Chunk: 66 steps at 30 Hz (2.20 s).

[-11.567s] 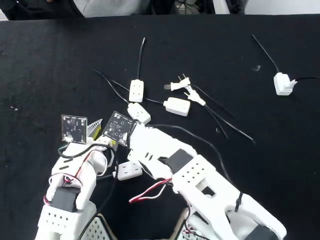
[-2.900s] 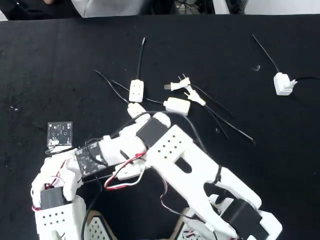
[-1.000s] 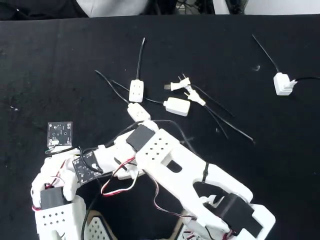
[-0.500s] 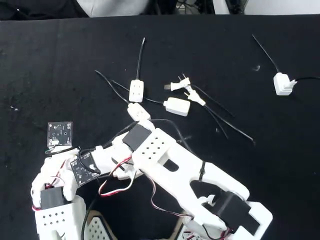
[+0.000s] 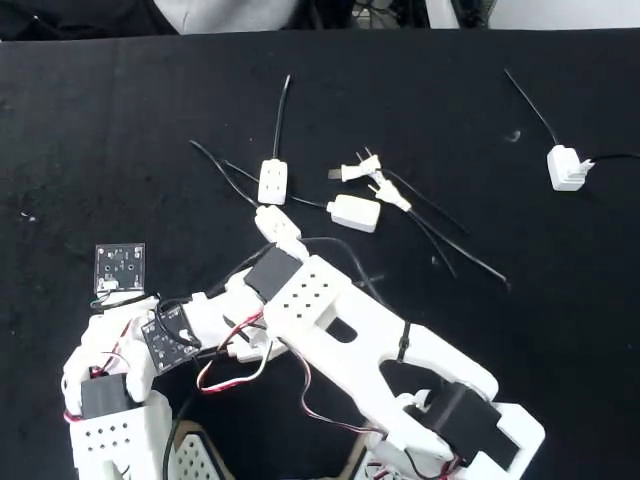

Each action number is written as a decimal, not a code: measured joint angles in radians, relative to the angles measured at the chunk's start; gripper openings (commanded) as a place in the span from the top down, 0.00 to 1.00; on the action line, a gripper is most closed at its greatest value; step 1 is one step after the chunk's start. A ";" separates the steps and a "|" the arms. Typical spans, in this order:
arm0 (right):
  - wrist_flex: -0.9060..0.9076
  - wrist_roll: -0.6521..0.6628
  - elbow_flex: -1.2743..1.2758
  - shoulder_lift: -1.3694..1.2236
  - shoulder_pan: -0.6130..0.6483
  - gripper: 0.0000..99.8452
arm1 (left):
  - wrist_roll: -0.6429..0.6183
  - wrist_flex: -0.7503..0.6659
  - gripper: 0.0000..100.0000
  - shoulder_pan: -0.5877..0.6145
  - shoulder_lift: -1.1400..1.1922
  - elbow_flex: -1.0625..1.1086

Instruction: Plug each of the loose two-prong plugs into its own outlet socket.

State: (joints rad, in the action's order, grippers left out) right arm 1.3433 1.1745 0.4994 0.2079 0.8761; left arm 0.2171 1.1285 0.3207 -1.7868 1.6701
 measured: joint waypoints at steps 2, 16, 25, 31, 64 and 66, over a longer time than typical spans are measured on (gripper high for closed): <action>0.000 0.000 0.000 0.000 0.000 0.99 | 0.000 0.000 0.97 0.000 0.000 0.000; -0.006 -0.055 0.000 0.000 0.000 0.99 | 0.000 0.000 0.97 0.000 0.000 0.000; -0.006 -0.072 0.000 0.000 -0.008 0.99 | 0.000 0.000 0.97 0.000 0.000 0.000; -0.005 -0.072 0.000 0.000 -0.051 0.99 | 0.000 0.000 0.97 0.000 0.000 0.000; -0.071 -0.046 0.112 0.118 0.000 0.99 | 0.000 0.000 0.97 0.000 0.000 0.000; -0.071 -0.040 0.112 0.118 -0.008 0.99 | 0.000 0.000 0.97 0.000 0.000 0.000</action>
State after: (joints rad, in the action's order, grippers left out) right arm 1.2727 1.1347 0.6114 0.3261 0.8684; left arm 0.2171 1.1285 0.3207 -1.7868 1.6701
